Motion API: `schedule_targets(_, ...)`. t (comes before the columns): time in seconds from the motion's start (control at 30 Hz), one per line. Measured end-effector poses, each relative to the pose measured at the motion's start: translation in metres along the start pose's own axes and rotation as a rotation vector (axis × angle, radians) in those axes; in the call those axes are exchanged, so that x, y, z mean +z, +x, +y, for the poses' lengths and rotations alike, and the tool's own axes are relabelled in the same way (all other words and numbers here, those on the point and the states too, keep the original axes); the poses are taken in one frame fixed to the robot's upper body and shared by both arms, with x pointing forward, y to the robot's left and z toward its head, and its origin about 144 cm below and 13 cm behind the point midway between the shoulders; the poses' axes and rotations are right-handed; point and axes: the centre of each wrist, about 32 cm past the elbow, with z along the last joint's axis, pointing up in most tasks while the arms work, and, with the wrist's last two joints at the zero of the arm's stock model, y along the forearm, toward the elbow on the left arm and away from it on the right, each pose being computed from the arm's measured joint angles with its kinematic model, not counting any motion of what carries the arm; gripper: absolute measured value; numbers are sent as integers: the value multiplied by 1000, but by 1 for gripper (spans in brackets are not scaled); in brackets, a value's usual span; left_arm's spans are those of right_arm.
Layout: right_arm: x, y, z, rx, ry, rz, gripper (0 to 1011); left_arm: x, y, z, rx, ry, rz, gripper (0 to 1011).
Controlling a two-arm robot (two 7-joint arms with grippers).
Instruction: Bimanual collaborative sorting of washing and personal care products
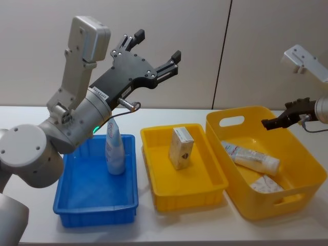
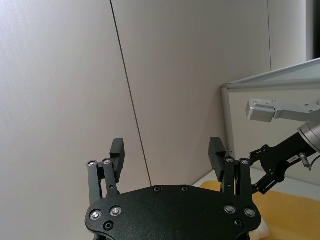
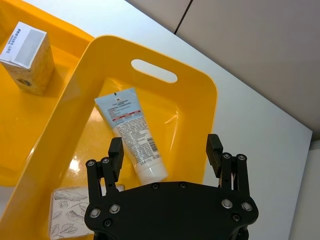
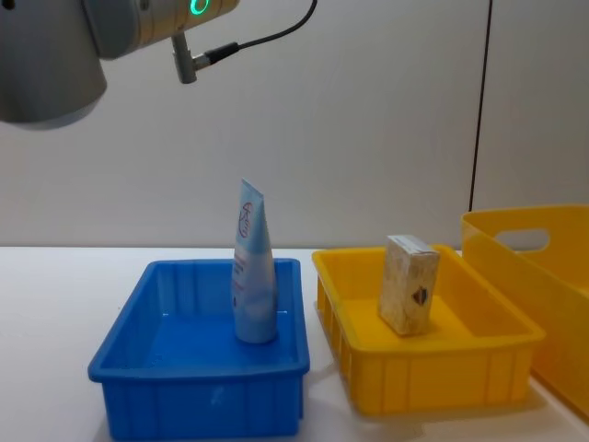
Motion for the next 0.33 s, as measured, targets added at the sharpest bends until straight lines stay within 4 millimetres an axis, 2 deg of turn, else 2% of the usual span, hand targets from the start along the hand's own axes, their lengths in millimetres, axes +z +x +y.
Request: schedule_targets(0.33,0,0,0,0,0,0,1005,0,0,0,0,0,0,1001)
